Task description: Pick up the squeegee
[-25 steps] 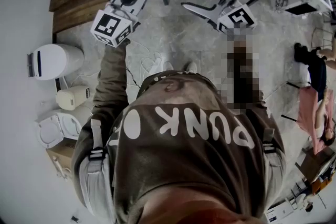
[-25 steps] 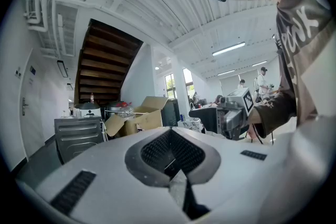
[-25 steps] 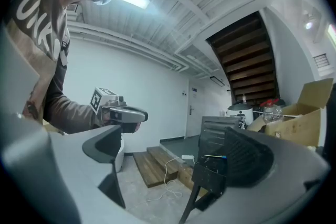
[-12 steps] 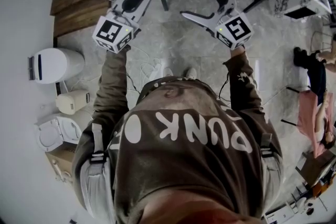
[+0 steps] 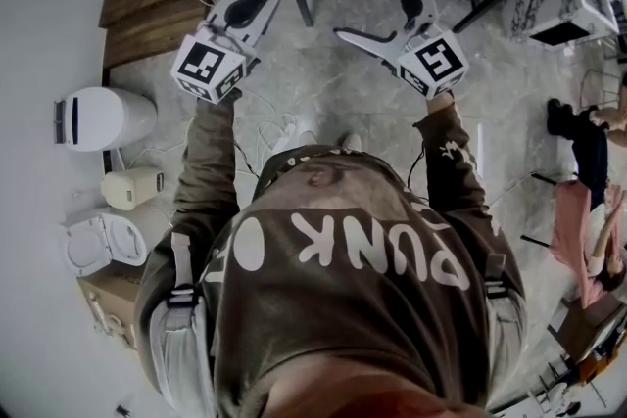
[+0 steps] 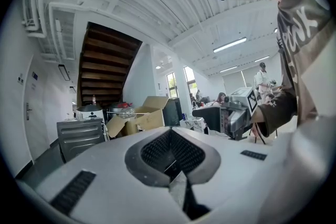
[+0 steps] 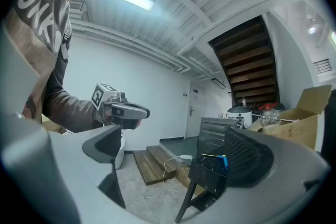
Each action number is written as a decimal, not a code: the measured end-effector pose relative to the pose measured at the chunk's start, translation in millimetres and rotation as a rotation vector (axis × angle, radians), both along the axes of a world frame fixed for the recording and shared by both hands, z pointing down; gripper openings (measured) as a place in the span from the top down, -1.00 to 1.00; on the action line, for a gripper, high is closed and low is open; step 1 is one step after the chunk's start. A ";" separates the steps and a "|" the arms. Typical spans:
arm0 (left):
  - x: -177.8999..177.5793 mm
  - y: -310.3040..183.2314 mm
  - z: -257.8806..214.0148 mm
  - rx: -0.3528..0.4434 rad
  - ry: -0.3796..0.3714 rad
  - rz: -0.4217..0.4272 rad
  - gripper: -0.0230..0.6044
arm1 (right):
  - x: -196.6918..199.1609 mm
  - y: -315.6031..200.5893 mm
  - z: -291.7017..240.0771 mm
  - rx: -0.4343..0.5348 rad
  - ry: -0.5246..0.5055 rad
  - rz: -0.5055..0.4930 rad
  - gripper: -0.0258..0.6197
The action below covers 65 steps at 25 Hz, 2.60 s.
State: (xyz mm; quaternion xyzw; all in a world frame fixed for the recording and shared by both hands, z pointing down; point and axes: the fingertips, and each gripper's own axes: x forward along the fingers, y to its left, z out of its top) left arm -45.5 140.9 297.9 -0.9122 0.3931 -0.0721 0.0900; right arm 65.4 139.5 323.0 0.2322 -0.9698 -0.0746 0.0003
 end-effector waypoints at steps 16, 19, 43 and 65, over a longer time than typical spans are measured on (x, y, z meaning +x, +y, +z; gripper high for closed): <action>34.5 -2.1 5.1 -0.004 -0.018 -0.024 0.92 | 41.9 -13.7 7.4 -0.005 -0.023 0.000 -0.92; 32.6 -12.3 10.1 -0.008 -0.017 -0.022 0.92 | 39.9 -22.7 12.5 -0.010 -0.019 0.000 -0.92; -52.5 -251.3 41.8 -0.079 0.048 0.006 0.92 | -38.2 -252.9 41.4 -0.109 0.035 0.066 -0.92; -118.2 -395.2 60.5 -0.144 0.090 0.087 0.92 | -106.4 -400.4 59.2 -0.185 0.061 0.166 -0.92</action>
